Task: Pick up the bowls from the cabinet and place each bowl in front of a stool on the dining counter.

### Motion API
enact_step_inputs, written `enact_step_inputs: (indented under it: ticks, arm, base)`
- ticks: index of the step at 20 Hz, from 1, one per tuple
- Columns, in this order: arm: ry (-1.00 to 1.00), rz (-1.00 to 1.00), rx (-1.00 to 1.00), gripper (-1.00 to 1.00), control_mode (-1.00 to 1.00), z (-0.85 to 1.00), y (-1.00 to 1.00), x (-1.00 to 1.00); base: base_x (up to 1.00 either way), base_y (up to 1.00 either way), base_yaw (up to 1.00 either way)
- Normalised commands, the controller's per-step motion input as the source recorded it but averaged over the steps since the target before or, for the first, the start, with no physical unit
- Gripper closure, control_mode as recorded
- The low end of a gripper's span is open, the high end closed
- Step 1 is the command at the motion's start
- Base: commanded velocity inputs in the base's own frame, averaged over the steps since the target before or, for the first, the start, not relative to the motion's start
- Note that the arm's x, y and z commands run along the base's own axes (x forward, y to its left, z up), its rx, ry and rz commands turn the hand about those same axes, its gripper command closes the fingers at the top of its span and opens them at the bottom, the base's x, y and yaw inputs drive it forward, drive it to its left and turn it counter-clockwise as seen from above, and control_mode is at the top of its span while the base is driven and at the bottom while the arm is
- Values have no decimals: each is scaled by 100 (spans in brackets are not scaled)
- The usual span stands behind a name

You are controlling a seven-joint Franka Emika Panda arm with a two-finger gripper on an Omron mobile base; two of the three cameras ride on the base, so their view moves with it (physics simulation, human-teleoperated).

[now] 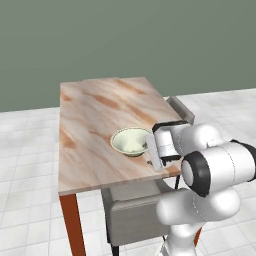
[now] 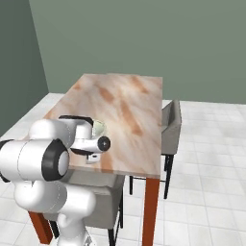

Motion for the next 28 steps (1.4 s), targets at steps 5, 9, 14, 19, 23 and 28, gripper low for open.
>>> enact_step_inputs:
  ticks: [5,9,14,19,23,28]
  arm:
    - [7,4,0,-100,-100,50,-19,30]
    - [0,0,-5,-100,-100,100,-7,-18]
    - [0,3,-8,-100,-100,100,-8,-94]
    - [0,2,-7,-100,-100,99,0,-100]
    - [0,1,-6,-100,-100,94,0,-100]
    - [0,1,-4,-100,-100,97,0,-100]
  base:
    - [0,0,0]
    - [0,0,0]
    - [0,0,0]
    - [0,0,0]
    - [0,0,0]
    - [0,0,0]
